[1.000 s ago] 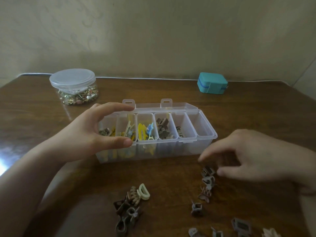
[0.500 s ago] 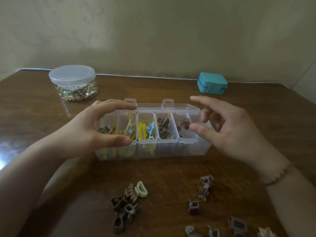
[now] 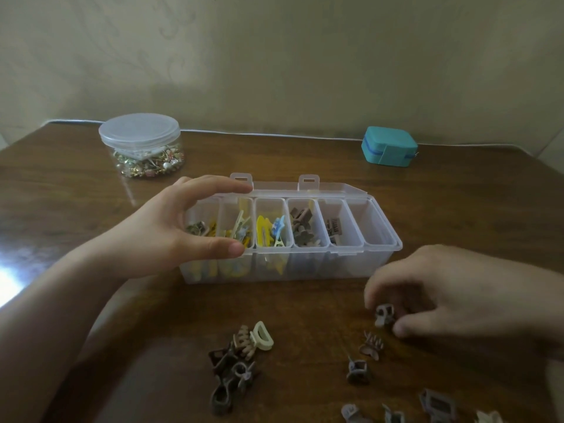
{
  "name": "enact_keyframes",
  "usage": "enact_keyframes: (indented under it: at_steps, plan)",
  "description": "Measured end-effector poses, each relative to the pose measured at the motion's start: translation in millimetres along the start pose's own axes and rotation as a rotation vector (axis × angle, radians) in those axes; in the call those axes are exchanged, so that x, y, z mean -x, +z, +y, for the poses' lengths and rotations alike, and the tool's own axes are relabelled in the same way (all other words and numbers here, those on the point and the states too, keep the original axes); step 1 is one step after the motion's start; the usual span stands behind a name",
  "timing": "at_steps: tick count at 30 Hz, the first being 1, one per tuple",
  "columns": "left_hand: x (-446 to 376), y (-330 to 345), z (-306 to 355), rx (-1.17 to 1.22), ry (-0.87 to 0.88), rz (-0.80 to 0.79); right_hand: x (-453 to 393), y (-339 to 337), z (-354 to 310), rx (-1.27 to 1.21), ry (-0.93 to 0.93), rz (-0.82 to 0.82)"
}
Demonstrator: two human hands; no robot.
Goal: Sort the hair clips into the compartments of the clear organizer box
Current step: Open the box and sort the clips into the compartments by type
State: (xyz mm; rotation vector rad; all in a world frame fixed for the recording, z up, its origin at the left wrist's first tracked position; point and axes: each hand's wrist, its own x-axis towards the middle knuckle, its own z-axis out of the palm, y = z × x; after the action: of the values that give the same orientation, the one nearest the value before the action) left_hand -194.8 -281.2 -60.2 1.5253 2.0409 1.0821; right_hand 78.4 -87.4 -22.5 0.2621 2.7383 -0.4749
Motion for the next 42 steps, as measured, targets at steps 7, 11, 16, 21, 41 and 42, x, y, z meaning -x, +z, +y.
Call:
enact_keyframes:
  at_steps: [7,11,16,21,41,42]
  plan:
    - [-1,1,0,-0.005,0.04,0.001,-13,-2,-4,-0.31,-0.135,1.026]
    - [-1,0,0,-0.007,0.028,-0.009,-35,9,-2,0.007,0.048,1.028]
    - [-1,0,0,-0.006,0.038,-0.011,3,-3,-8,-0.233,-0.256,0.757]
    - [-1,0,-1,0.0,0.039,-0.016,-7,7,-10,0.104,-0.056,-0.059]
    - [-1,1,-2,-0.001,0.047,-0.003,2,-7,-15,-0.146,-0.181,0.258]
    - [-1,1,-2,-0.002,0.049,-0.004,2,-5,-17,-0.108,-0.152,0.07]
